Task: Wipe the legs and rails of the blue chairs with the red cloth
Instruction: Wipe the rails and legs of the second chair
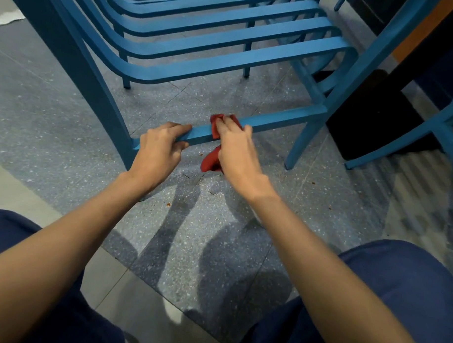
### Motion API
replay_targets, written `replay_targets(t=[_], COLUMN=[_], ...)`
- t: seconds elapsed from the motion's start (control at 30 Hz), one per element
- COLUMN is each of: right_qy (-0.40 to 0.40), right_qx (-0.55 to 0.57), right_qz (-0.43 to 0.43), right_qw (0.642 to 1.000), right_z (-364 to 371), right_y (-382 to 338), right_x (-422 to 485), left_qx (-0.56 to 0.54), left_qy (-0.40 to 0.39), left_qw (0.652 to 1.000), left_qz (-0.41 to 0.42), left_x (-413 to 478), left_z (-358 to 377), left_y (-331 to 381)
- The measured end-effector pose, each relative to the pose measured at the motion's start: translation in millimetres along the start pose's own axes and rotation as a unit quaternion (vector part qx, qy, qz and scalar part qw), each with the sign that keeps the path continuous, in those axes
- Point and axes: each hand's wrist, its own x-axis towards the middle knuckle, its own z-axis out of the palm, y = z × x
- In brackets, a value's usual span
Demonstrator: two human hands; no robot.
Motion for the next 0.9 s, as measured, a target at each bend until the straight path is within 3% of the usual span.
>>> replay_targets(t=[0.13, 0.3, 0.4, 0.57, 0.73, 0.8, 0.9], right_qy=[0.033, 0.097, 0.097, 0.053, 0.055, 0.041, 0.038], right_qx=[0.001, -0.021, -0.092, -0.077, 0.075, 0.117, 0.076], right_qz=[0.018, 0.191, 0.221, 0.14, 0.022, -0.014, -0.065], right_qw=[0.999, 0.976, 0.966, 0.986, 0.995, 0.992, 0.994], right_z=[-16, -54, -55, -13, 40, 48, 42], right_y=[41, 124, 111, 31, -38, -38, -14], right_x=[10, 40, 47, 21, -4, -11, -14], left_qx=[0.0, -0.002, -0.009, -0.022, -0.097, -0.128, -0.149], left_qy=[-0.003, -0.001, -0.002, -0.012, 0.04, 0.075, 0.099], left_qw=[1.0, 1.0, 1.0, 1.0, 0.994, 0.989, 0.984], left_qz=[0.006, 0.01, 0.01, 0.013, 0.024, 0.024, -0.008], left_x=[1, 1, 0, 1, -19, -40, -72], left_z=[-2, -1, -2, -3, -11, -17, -27], left_y=[-1, 0, 0, -3, -9, -12, -21])
